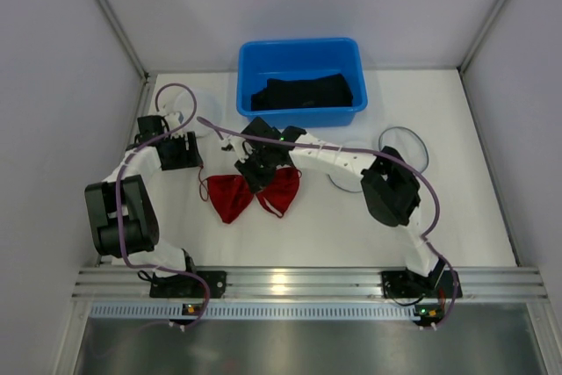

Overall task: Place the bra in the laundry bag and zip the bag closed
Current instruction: Adjust the bra at the center of the board.

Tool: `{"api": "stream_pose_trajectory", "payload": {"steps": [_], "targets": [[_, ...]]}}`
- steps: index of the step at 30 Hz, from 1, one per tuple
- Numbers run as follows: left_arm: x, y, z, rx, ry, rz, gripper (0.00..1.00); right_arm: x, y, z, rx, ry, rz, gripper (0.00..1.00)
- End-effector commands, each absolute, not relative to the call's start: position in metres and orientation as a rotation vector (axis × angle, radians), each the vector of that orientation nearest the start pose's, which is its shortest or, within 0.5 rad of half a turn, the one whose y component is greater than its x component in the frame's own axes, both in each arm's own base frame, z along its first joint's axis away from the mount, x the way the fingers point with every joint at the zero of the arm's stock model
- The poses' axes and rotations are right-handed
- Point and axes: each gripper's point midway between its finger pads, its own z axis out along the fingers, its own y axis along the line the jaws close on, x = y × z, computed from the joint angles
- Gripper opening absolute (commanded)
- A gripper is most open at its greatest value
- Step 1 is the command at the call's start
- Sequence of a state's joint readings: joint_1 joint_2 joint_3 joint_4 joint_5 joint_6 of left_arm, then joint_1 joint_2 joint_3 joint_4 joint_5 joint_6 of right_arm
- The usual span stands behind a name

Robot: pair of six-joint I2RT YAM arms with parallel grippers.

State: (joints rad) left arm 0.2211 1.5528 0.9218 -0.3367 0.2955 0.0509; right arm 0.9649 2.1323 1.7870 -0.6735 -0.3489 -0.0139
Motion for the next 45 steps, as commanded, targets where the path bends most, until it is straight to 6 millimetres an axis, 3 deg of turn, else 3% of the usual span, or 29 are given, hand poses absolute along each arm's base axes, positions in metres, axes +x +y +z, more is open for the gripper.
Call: {"api": "stream_pose_trajectory", "payload": {"steps": [1,3,9,12,14,19,22,26,29,36,41,45], "targets": [[0.363,0.031,0.076,-0.081,2.417,-0.254,0.73,0.235,0.442,0.097,-1.373,2.318,0.825,0.04],[0.364,0.032,0.077,-0.072,2.412,-0.252,0.73,0.238,0.441,0.091,-1.322,2.373,0.849,0.01],[0.363,0.032,0.077,-0.060,2.413,-0.250,0.73,0.242,0.436,0.076,-1.286,2.439,0.906,0.22],[0.362,0.031,0.076,-0.060,2.415,-0.253,0.73,0.244,0.435,0.068,-1.271,2.458,0.911,0.18],[0.362,0.031,0.076,-0.059,2.417,-0.252,0.73,0.248,0.436,0.066,-1.251,2.461,0.913,0.00],[0.362,0.032,0.075,-0.056,2.418,-0.250,0.73,0.251,0.440,0.071,-1.220,2.442,0.945,0.00],[0.360,0.033,0.074,-0.056,2.422,-0.240,0.73,0.255,0.436,0.084,-1.165,2.443,0.977,0.00],[0.356,0.030,0.068,-0.050,2.437,-0.257,0.72,0.263,0.422,0.115,-1.106,2.367,1.003,0.00],[0.352,0.029,0.064,-0.052,2.447,-0.262,0.72,0.267,0.409,0.125,-1.077,2.343,0.972,0.00],[0.355,0.030,0.064,-0.057,2.448,-0.260,0.72,0.278,0.388,0.115,-1.039,2.371,0.907,0.00],[0.360,0.035,0.060,-0.064,2.460,-0.235,0.71,0.293,0.384,0.119,-0.978,2.367,0.918,0.00],[0.366,0.039,0.053,-0.085,2.468,-0.224,0.69,0.303,0.381,0.100,-0.966,2.399,0.875,0.00]]}}
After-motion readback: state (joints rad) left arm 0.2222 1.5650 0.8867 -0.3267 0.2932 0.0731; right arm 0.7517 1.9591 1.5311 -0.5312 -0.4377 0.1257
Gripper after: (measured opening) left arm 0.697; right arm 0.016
